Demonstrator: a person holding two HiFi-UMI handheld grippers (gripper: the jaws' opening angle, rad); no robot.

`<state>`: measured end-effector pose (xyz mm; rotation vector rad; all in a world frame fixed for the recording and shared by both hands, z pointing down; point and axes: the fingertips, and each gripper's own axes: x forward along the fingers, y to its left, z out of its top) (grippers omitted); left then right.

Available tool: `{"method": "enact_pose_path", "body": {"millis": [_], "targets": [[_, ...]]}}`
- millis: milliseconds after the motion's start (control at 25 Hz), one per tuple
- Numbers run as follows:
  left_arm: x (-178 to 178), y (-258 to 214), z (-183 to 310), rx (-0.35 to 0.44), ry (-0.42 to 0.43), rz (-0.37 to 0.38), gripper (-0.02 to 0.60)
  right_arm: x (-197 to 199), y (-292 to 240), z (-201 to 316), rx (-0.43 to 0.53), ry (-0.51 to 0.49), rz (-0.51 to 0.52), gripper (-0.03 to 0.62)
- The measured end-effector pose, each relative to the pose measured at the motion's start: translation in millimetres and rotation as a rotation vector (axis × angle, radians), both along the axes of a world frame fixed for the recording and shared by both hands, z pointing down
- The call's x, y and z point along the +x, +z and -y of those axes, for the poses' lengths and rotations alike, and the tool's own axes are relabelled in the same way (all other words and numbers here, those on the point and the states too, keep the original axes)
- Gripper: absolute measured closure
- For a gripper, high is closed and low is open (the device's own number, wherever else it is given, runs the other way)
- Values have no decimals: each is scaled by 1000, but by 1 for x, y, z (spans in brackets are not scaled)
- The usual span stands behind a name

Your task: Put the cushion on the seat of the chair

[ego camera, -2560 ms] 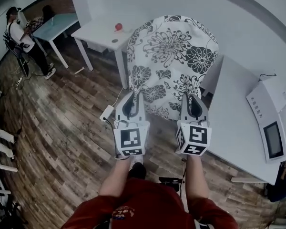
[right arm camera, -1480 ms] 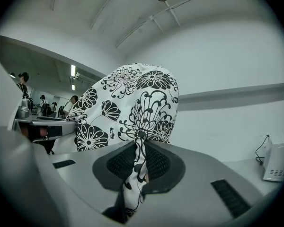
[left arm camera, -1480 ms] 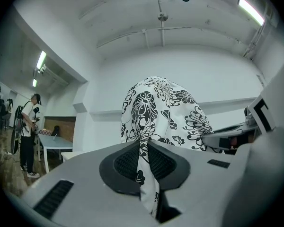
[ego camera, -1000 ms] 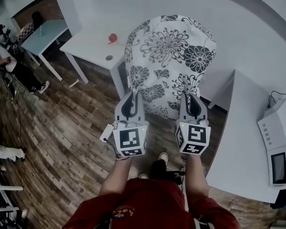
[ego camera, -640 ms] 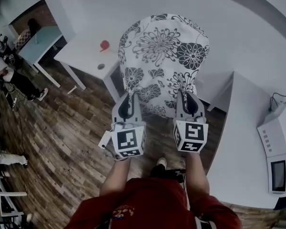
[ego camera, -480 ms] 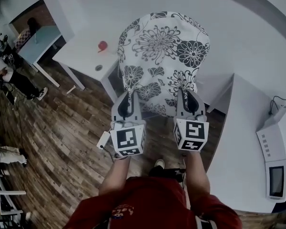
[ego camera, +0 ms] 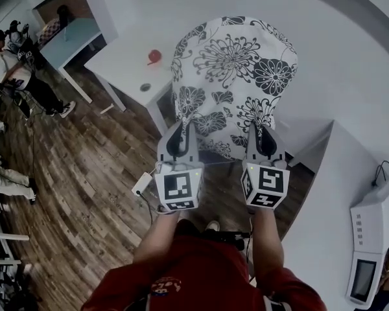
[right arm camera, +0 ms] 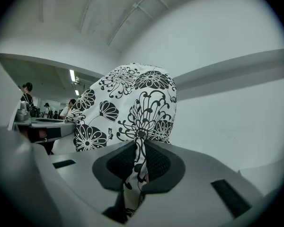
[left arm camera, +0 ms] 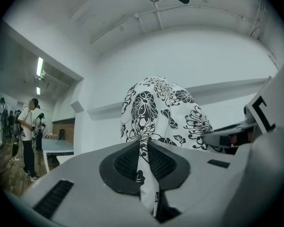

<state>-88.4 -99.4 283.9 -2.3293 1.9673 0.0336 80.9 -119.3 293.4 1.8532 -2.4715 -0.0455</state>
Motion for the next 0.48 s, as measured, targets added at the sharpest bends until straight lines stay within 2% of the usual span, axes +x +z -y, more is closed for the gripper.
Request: {"method": "enact_pose_path", "body": {"millis": [480], "targets": [[-1,3,6,-10,33,-22,535,0,0,-1,-12,41,-34,546]]}}
